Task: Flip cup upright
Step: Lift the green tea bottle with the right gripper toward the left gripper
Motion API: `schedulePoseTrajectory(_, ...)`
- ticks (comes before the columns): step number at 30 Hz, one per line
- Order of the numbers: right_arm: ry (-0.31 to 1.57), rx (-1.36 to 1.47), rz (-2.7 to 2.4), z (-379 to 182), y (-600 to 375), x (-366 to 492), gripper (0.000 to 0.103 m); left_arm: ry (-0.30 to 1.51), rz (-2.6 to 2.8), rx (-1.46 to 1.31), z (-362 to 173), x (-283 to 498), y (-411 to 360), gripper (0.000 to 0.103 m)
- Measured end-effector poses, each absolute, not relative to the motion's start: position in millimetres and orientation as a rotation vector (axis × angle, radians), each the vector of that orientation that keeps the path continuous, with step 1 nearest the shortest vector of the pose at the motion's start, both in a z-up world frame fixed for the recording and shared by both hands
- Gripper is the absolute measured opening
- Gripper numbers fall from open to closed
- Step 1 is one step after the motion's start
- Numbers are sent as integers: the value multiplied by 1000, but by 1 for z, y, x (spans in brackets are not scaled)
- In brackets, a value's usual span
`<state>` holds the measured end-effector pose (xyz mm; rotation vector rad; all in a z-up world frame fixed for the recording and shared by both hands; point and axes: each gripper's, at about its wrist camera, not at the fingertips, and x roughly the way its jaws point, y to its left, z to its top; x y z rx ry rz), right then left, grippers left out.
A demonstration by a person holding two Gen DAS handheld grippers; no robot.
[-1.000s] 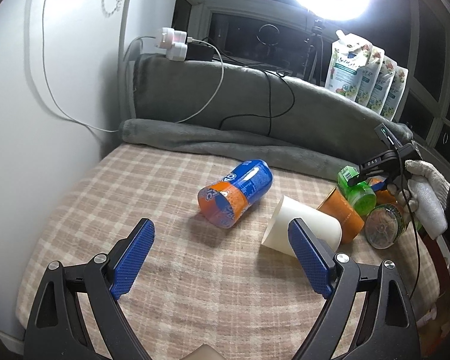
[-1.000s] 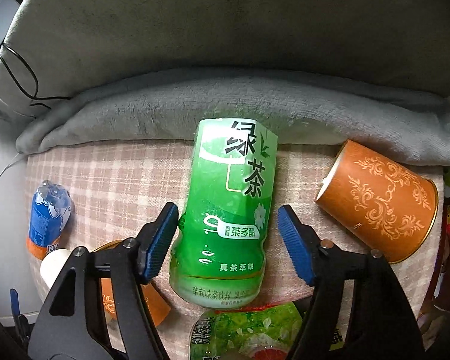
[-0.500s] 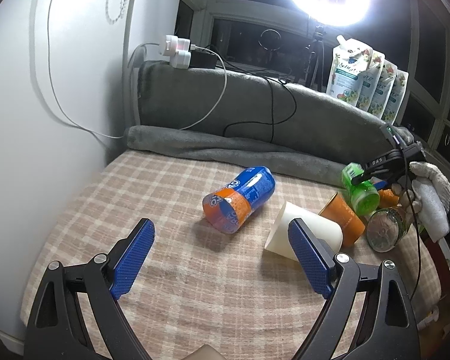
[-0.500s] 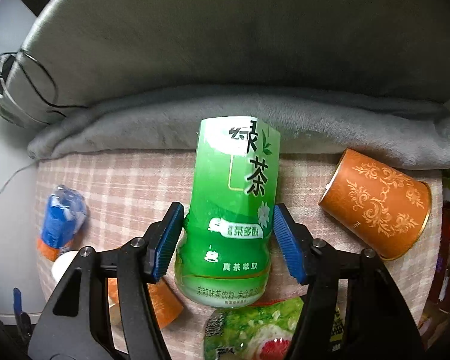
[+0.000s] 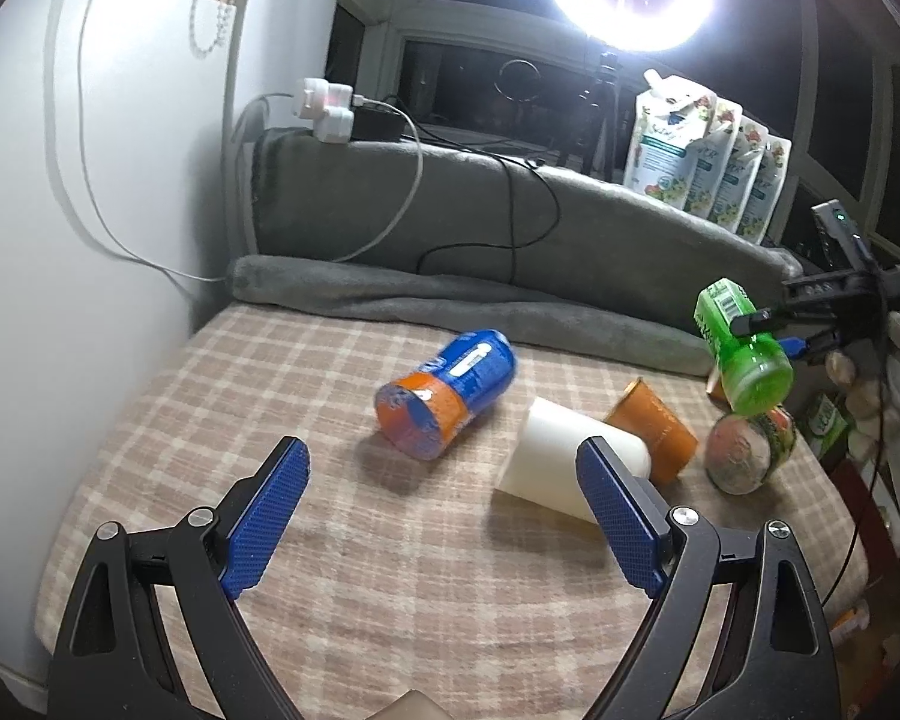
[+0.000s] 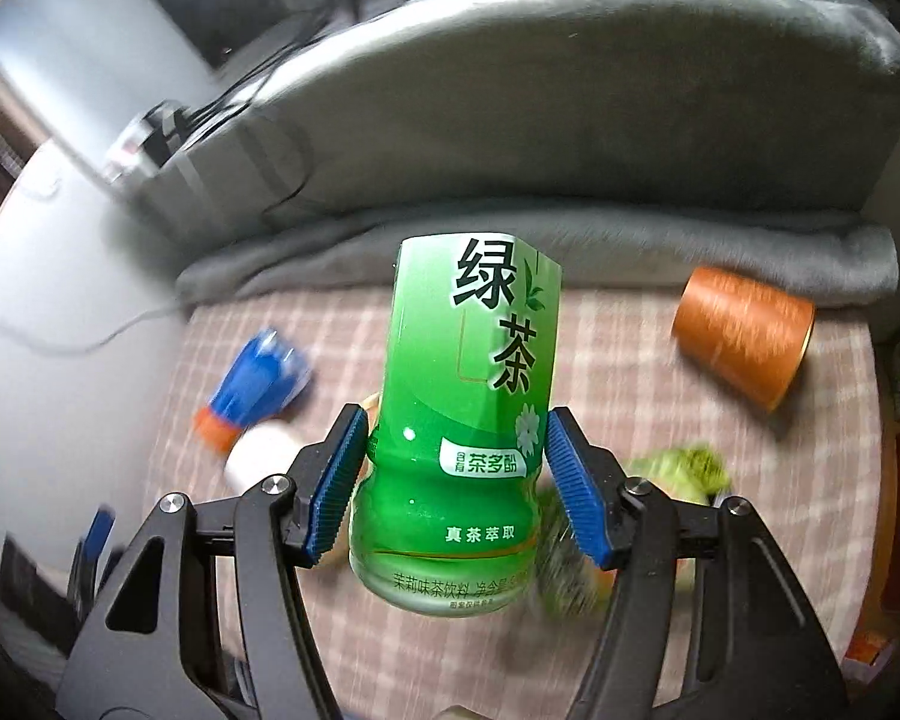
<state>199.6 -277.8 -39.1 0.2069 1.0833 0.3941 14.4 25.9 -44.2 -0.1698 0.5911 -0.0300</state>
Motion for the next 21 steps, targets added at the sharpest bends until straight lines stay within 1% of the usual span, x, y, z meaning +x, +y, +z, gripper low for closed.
schedulePoseTrajectory(6, 1114, 217, 472, -47, -276, 143, 64, 615, -87, -174, -47, 12, 12, 91)
schedulePoseTrajectory(11, 1171, 274, 538, -73, -271, 102, 64, 628, -124, -175, -47, 11, 3, 91)
schedulePoseTrajectory(21, 1316, 339, 564, -135, -248, 80, 64, 685, -189, -216, -55, 11, -6, 90)
